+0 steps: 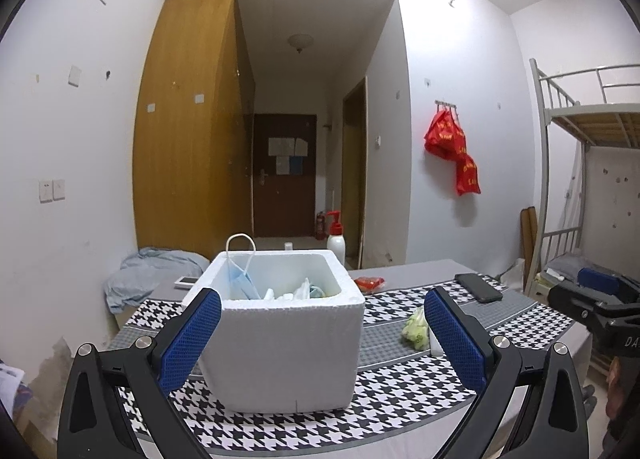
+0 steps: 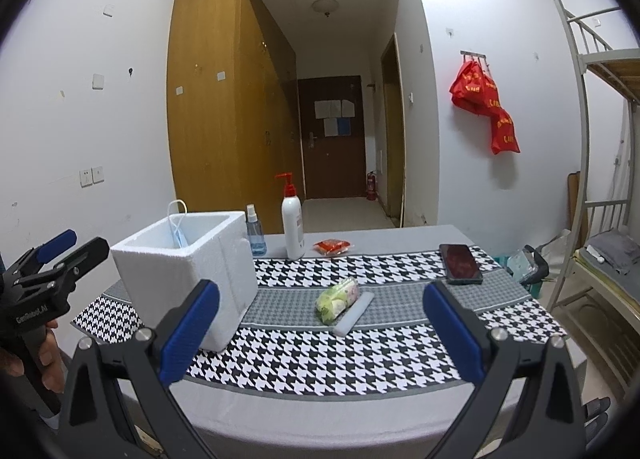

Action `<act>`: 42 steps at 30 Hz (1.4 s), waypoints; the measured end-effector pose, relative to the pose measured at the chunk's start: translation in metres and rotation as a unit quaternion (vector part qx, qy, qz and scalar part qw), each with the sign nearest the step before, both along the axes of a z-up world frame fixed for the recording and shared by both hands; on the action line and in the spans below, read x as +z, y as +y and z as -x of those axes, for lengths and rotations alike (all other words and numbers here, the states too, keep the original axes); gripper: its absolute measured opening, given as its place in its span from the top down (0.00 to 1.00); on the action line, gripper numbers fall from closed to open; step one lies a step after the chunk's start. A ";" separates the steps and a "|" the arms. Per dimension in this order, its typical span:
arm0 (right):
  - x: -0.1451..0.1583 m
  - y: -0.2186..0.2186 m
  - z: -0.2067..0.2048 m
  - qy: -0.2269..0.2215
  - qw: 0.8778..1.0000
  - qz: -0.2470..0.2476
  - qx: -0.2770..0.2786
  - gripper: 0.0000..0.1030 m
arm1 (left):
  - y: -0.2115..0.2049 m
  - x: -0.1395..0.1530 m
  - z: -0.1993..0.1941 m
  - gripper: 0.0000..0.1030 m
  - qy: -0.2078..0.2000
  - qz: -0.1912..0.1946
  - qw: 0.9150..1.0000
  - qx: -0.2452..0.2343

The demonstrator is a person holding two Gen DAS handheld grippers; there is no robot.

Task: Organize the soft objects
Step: 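Withdraw both tools from the foam box back over the table, then move the left tool toward the green tissue packet and the right tool toward the white tube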

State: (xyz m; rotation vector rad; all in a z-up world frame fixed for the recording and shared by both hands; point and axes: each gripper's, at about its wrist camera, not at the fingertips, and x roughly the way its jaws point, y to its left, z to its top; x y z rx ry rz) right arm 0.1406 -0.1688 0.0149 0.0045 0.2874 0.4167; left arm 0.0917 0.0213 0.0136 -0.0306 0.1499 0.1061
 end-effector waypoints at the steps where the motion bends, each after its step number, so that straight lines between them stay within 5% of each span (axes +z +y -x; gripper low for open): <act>1: -0.001 0.000 0.000 0.001 1.000 0.000 0.002 0.00 | 0.000 -0.001 0.001 0.01 0.000 0.001 1.000 -0.002; 19: -0.027 -0.006 -0.017 0.021 1.000 0.001 0.021 0.00 | 0.001 -0.032 -0.018 0.01 0.034 0.047 0.998 -0.006; 42: -0.062 -0.054 -0.066 0.071 0.997 -0.005 -0.020 0.00 | -0.066 -0.056 -0.081 0.01 0.100 0.023 0.992 -0.073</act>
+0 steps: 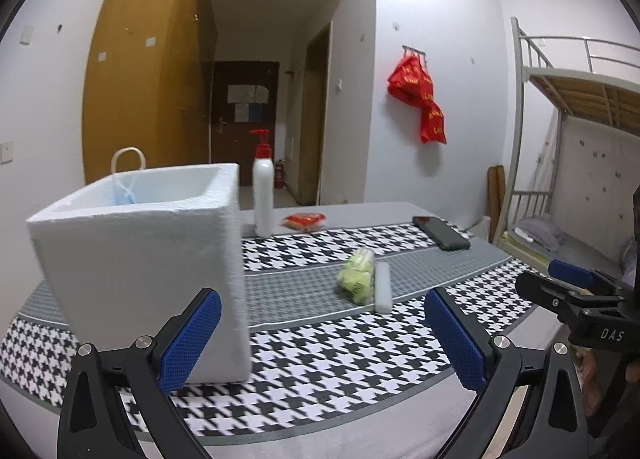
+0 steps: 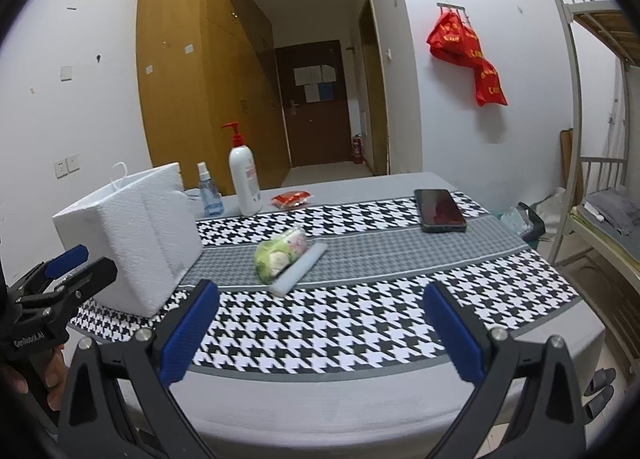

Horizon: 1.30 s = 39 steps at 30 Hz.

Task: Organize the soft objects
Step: 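Move the left tool toward the green tissue packet and the right tool toward the white tube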

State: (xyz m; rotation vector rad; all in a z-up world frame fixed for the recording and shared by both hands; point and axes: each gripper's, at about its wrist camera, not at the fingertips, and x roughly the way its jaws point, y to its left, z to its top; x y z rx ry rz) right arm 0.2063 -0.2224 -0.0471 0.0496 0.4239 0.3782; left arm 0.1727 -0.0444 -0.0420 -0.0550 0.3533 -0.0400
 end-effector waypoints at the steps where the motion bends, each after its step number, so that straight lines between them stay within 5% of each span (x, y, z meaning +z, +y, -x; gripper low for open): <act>1: -0.002 -0.002 -0.002 0.003 1.000 0.000 0.000 0.00 | -0.002 -0.001 -0.003 0.01 0.002 -0.002 1.000 -0.002; 39: -0.031 -0.004 -0.072 0.068 0.997 0.015 0.027 0.00 | -0.046 -0.009 -0.114 0.04 0.071 -0.038 0.995 -0.052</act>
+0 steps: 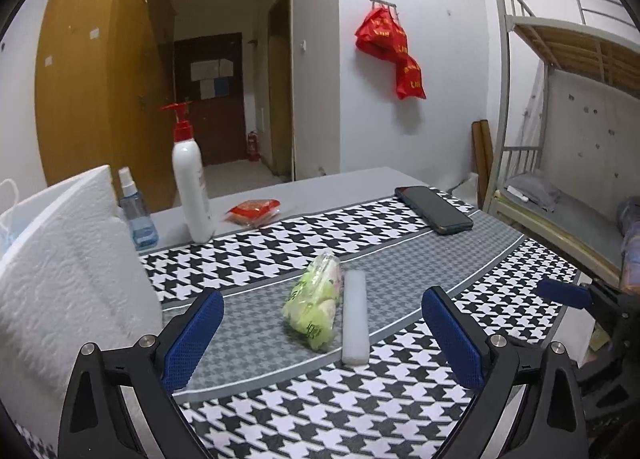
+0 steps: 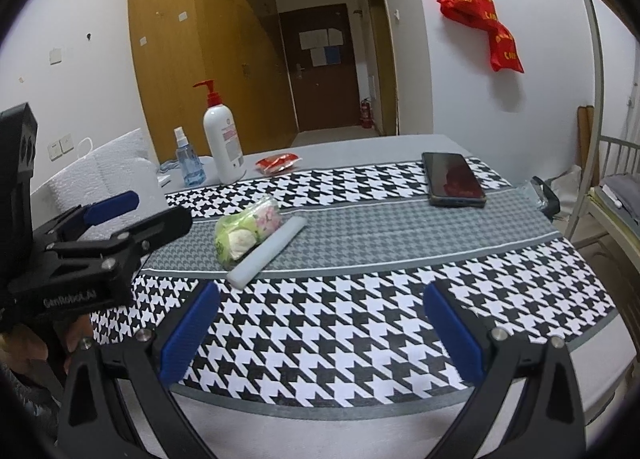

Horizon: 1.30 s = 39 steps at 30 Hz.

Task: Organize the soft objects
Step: 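Move the left tool toward the green tissue packet and the right tool toward the white tube, then close the left gripper on the green tissue packet and lift it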

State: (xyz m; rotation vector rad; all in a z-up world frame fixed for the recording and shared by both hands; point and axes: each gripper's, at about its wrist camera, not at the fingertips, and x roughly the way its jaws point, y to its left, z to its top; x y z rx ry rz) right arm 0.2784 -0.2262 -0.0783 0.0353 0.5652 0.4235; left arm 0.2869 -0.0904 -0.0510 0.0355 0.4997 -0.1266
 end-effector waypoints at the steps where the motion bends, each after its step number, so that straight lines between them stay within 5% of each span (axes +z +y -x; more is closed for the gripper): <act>1: 0.000 0.000 -0.001 0.002 1.000 0.000 -0.001 0.00 | 0.000 -0.001 -0.004 0.06 0.005 0.000 1.000 0.001; 23: -0.008 0.012 -0.020 0.024 1.000 0.011 0.006 0.00 | 0.011 -0.035 -0.061 0.31 0.125 0.038 0.991 -0.009; 39: -0.012 0.021 -0.026 0.036 0.999 0.023 0.010 0.00 | 0.015 -0.054 -0.086 0.68 0.180 0.052 0.982 -0.022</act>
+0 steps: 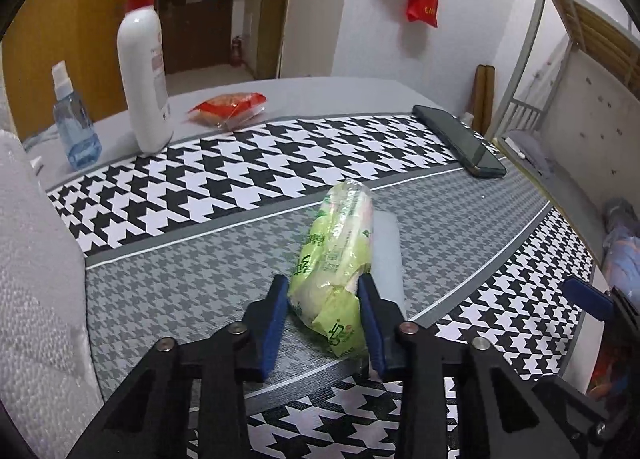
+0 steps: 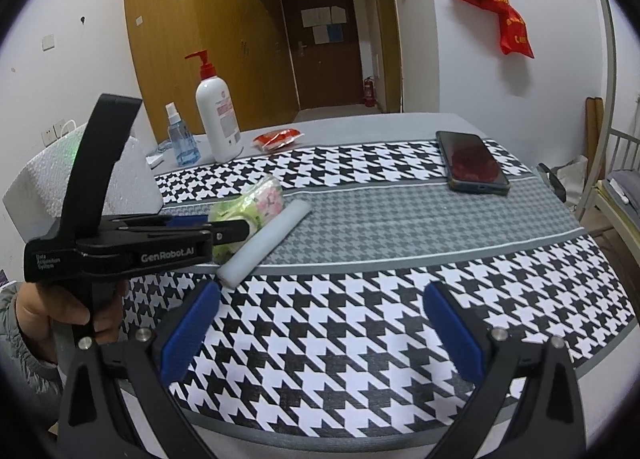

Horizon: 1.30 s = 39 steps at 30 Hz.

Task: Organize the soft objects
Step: 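Close the left gripper on the green tissue packet and lift it, then close the right gripper on the white foam tube and lift it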

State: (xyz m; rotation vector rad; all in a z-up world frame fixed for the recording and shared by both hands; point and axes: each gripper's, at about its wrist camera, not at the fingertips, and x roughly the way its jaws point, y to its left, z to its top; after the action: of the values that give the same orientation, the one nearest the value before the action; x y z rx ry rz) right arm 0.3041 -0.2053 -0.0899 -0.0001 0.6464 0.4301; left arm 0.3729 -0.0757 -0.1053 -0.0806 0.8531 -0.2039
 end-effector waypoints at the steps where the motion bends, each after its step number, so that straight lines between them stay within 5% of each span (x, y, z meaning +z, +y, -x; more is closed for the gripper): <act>1: 0.000 0.000 0.000 0.002 1.000 0.001 -0.001 0.00 | 0.000 -0.001 -0.001 0.70 0.002 0.005 1.000 -0.003; 5: -0.003 0.001 0.000 0.006 1.000 0.005 -0.005 0.00 | 0.001 0.001 0.001 0.77 -0.003 0.020 1.000 -0.013; 21: -0.001 0.008 0.004 0.016 0.999 0.030 -0.017 0.00 | 0.005 0.014 0.021 0.77 -0.039 0.022 0.999 -0.022; 39: 0.004 0.024 -0.002 0.022 0.998 0.051 -0.020 0.00 | 0.026 0.028 0.040 0.77 -0.071 0.020 0.997 0.014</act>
State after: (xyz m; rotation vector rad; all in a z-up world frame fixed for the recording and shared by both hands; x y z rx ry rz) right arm 0.3057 -0.1809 -0.0861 -0.0753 0.7105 0.3581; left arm 0.3328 -0.0493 -0.0775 -0.1141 0.7058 -0.1973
